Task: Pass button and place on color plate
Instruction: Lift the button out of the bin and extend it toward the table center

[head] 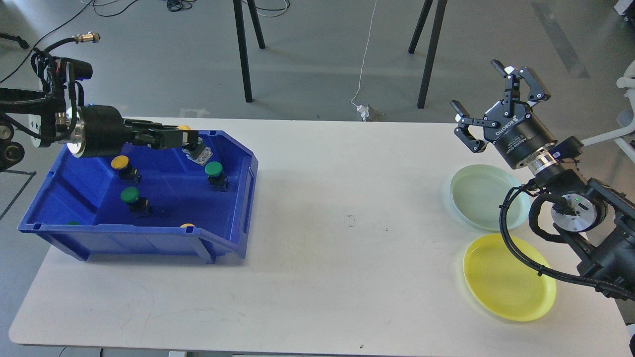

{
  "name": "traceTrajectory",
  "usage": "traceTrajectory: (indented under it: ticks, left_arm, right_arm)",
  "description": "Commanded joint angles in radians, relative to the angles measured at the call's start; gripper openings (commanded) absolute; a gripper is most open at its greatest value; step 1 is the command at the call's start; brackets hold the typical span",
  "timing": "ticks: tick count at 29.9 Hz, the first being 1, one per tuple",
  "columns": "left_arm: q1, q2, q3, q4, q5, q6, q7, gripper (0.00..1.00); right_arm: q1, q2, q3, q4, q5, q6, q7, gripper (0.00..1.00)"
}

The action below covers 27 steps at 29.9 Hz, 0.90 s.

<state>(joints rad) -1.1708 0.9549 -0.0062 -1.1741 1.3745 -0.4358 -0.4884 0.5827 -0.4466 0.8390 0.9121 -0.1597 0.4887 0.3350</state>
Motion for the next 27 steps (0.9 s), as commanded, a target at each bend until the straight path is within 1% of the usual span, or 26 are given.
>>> traceTrajectory:
  ticks: [1,4,6,7,8,10,11,13,14,16,18,20,25,27]
  left_arm:
    - [0.017,0.018,-0.090,-0.152,-0.271,-0.053,0.000,0.09]
    - [0.028,-0.016,-0.130,-0.240,-0.510,-0.053,0.000,0.09]
    - [0.028,-0.094,-0.158,-0.243,-0.642,-0.053,0.000,0.09]
    - [0.029,-0.140,-0.170,-0.234,-0.714,-0.053,0.000,0.09]
    - [0.031,-0.178,-0.173,-0.220,-0.765,-0.053,0.000,0.09]
    - [0.048,-0.260,-0.169,-0.156,-0.821,-0.043,0.000,0.10]
    - [0.074,-0.316,-0.170,-0.109,-0.822,-0.037,0.000,0.10]
    - [0.115,-0.390,-0.170,-0.037,-0.822,-0.032,0.000,0.10]
    - [0.131,-0.421,-0.169,-0.003,-0.822,-0.034,0.000,0.10]
    - [0.149,-0.441,-0.176,0.014,-0.835,-0.041,0.000,0.10]
    - [0.149,-0.443,-0.176,0.014,-0.836,-0.041,0.000,0.10]
    - [0.149,-0.446,-0.176,0.019,-0.838,-0.043,0.000,0.10]
    - [0.151,-0.446,-0.178,0.019,-0.839,-0.053,0.000,0.11]
    - [0.151,-0.446,-0.179,0.024,-0.841,-0.053,0.000,0.11]
  right_arm:
    - [-0.044,-0.018,0.038,0.013,0.000,0.000,0.013,0.99]
    - [-0.099,-0.059,0.069,0.089,-0.003,-0.008,0.015,0.99]
    - [-0.150,-0.102,0.097,0.166,-0.012,-0.045,0.021,0.99]
    - [-0.182,-0.122,0.113,0.212,-0.020,-0.065,0.033,0.99]
    - [-0.210,-0.133,0.127,0.252,-0.026,-0.077,0.048,0.99]
    - [-0.274,-0.159,0.152,0.338,-0.058,-0.104,0.087,0.99]
    - [-0.305,-0.176,0.164,0.397,-0.101,-0.119,0.107,0.99]
    - [-0.351,-0.187,0.176,0.479,-0.196,-0.154,0.140,0.99]
    - [-0.371,-0.191,0.175,0.516,-0.260,-0.177,0.154,0.99]
    - [-0.391,-0.196,0.160,0.565,-0.378,-0.223,0.154,0.99]
    - [-0.388,-0.201,0.120,0.587,-0.452,-0.255,0.154,0.99]
    - [-0.354,-0.199,0.048,0.587,-0.457,-0.260,0.154,0.99]
    - [-0.146,-0.184,-0.179,0.571,-0.448,-0.271,0.154,0.99]
    - [-0.071,-0.170,-0.236,0.558,-0.402,-0.274,0.154,0.99]
